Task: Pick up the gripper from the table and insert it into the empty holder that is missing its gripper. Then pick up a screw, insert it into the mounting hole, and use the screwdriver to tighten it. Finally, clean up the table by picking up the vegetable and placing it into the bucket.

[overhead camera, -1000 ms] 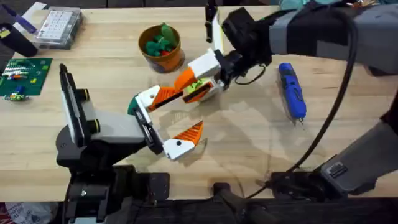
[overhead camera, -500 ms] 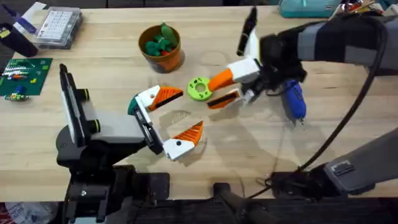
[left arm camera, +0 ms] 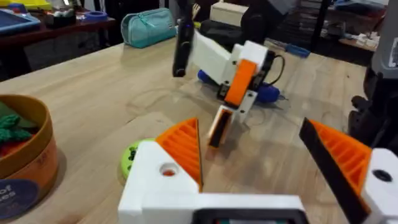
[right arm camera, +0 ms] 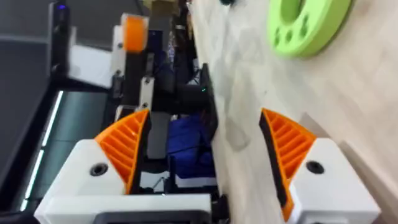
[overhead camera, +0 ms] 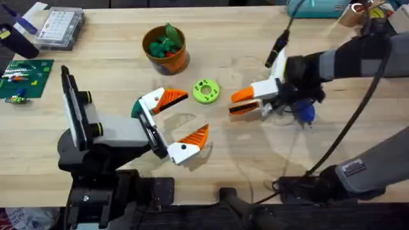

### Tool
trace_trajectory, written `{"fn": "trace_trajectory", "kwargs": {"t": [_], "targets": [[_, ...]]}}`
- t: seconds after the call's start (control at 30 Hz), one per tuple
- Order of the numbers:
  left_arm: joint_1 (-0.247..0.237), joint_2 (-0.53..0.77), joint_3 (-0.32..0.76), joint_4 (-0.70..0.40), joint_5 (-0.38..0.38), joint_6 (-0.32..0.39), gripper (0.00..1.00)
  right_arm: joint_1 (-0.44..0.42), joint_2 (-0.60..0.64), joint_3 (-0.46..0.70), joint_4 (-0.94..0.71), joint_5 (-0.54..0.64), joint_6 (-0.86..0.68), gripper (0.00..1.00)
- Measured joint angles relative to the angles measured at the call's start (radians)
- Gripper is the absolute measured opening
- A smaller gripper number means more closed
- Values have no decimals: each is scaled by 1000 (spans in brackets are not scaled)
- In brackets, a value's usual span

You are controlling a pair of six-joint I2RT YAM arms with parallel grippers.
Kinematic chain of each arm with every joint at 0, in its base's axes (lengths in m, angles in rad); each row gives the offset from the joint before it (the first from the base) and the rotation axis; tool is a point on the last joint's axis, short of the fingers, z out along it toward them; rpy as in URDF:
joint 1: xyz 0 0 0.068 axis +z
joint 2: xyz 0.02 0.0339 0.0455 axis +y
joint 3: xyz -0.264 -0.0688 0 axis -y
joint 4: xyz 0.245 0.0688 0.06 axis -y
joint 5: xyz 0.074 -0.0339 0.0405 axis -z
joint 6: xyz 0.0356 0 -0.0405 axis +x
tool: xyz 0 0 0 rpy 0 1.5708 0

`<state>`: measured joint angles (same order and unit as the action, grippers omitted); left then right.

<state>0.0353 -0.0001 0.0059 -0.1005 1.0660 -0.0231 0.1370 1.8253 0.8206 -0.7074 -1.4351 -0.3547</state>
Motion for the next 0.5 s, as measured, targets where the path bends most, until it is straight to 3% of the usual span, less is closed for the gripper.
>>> {"fn": "trace_trajectory", "kwargs": {"t": [0.13, 0.23, 0.37, 0.5], "targets": [[0, 0, 0, 0, 0, 0, 986, 58, 13, -9, 412, 42, 334, 988], [0, 0, 0, 0, 0, 0, 988, 124, 14, -4, 623, 39, 582, 988], [0, 0, 0, 0, 0, 0, 986, 196, 14, -3, 728, 35, 834, 987], [0, 0, 0, 0, 0, 0, 986, 242, 14, -3, 736, 36, 969, 988]]}}
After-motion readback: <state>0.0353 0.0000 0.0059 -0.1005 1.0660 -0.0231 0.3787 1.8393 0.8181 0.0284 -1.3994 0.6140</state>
